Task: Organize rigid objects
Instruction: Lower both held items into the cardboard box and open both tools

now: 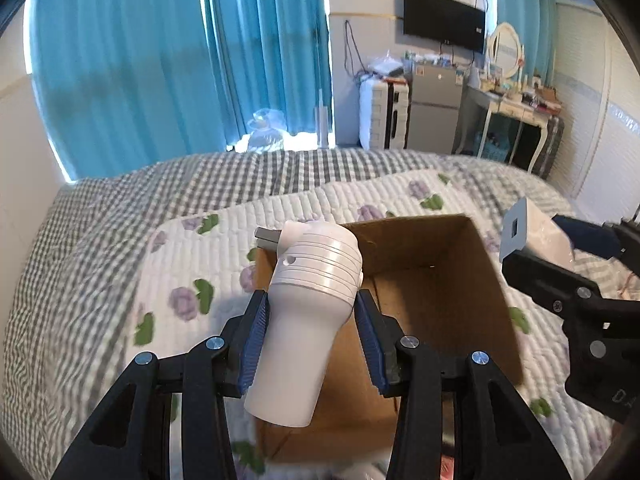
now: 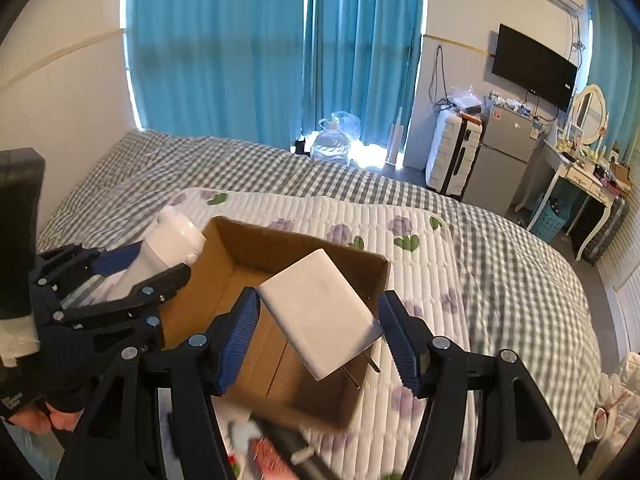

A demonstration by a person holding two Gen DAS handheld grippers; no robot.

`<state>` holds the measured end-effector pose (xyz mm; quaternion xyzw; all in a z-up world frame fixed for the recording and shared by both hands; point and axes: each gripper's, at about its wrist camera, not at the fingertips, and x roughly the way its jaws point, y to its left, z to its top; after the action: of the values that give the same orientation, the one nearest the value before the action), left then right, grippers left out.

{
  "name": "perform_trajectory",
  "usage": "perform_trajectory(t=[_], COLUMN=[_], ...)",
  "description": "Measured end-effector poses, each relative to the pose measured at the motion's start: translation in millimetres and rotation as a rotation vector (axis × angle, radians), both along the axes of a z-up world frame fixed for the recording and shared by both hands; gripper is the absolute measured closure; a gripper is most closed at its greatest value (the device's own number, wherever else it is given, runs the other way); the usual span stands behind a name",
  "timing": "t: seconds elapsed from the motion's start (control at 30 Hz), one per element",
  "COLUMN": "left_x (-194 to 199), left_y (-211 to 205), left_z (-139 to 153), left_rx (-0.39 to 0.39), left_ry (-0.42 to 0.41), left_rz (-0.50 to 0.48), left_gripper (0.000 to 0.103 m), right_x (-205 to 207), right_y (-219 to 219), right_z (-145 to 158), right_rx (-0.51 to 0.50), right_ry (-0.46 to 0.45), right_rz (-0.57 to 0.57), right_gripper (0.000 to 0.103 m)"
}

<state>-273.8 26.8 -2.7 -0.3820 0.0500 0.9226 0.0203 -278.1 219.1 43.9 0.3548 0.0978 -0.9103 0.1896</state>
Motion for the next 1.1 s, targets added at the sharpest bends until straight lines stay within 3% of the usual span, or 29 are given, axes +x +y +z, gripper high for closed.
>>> perform_trajectory(t=[0.23,0.4,0.47,0.73,0.77,0.8,0.83,0.87,0.93,1.1], left_x=[-38,-37,-33,-15,-11,-4,3,9,27,71], left_y=[12,9,6,-2,-3,-5,-6,-7,-9,-16], left_z=[-52,-50,-48,-26,-23,-19,-15,-11,0,19], left_rx=[-0.005,0.05,0.05,0.018,0.015,0.011,0.007,0.006,0.001,-0.006], left_ry=[-0.059,-0.04,-0.039,0.013,0.017,0.02,0.022,0.024,0.033,0.045], left_rz=[-0.007,-0.004,-0.009,-0.018,-0.02,-0.022,-0.021,-0.021,-0.011,0.003], left_gripper=[0.058,0.047,0.047,0.047,0.047,0.047,0.046,0.044,0.028,0.021], right_x=[-49,-60,-65,-76,-73,-71,-68,-61,-49,2], right_y=[0,5,5,-10,-12,-13,-11,-8,-3,15], right_z=[-48,-65,-66,-63,-62,-60,-57,-52,-40,-4], right_rx=[0.004,-0.003,-0.001,-0.017,-0.023,-0.023,-0.023,-0.028,-0.023,0.04], right_ry=[-0.037,-0.055,-0.051,-0.031,-0.028,-0.031,-0.023,-0.004,0.01,0.052], right_rz=[-0.007,0.002,-0.005,0.002,0.003,-0.004,-0.02,-0.033,-0.039,-0.059], right_gripper=[0.042,0.042,0.042,0.04,0.035,0.019,0.014,0.014,0.014,0.014])
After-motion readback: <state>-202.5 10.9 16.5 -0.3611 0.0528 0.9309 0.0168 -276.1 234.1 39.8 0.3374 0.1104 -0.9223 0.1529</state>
